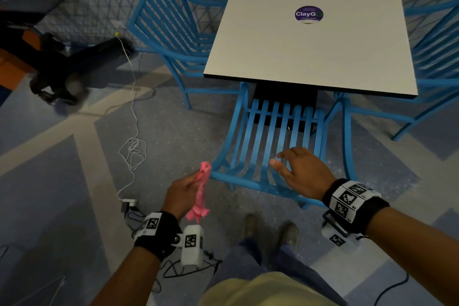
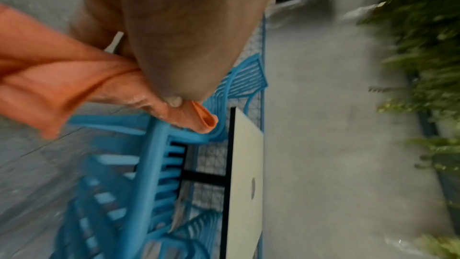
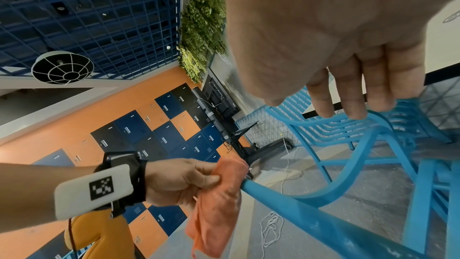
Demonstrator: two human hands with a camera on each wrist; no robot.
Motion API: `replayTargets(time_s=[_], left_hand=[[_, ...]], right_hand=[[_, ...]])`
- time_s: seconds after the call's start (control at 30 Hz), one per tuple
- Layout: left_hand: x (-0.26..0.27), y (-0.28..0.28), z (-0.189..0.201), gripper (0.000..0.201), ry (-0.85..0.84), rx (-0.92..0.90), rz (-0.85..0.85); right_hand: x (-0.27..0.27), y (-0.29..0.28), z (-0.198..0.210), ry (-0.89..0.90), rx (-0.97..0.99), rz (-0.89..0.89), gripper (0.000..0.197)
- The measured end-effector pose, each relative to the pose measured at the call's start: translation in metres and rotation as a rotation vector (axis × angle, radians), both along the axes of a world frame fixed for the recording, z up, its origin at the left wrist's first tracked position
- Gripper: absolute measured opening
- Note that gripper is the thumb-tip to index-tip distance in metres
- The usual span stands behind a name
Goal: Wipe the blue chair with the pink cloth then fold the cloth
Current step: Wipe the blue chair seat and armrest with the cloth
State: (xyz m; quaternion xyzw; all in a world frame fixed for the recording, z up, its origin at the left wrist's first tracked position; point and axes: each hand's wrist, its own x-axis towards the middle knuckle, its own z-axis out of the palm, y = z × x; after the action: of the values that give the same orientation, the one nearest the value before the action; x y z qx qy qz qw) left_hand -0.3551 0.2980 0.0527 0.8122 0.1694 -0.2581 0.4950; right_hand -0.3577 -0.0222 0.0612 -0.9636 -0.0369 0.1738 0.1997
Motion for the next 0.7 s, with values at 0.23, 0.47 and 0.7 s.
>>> replayTargets(time_s=[0.23,0.47,0.7], left_hand=[[-0.023,-0.085,-0.04,0.037,0.102,-0.107,-0.255],[-0.031,-0.146,-0.058,0.023,0.043,-0.112,-0.385],[-0.034,-0.186,-0.054,0.033,0.107,-0.063,-0.553]], right_hand=[[-0.011,-0.019,-0.003,0.015,-0.021,-0.045,0.075],[-0.034,-0.049,-0.013,0.055,-0.038,-0.108,0.069],[-0.051,-0.075,-0.023,0.057,-0.043,-0.186,0.085]])
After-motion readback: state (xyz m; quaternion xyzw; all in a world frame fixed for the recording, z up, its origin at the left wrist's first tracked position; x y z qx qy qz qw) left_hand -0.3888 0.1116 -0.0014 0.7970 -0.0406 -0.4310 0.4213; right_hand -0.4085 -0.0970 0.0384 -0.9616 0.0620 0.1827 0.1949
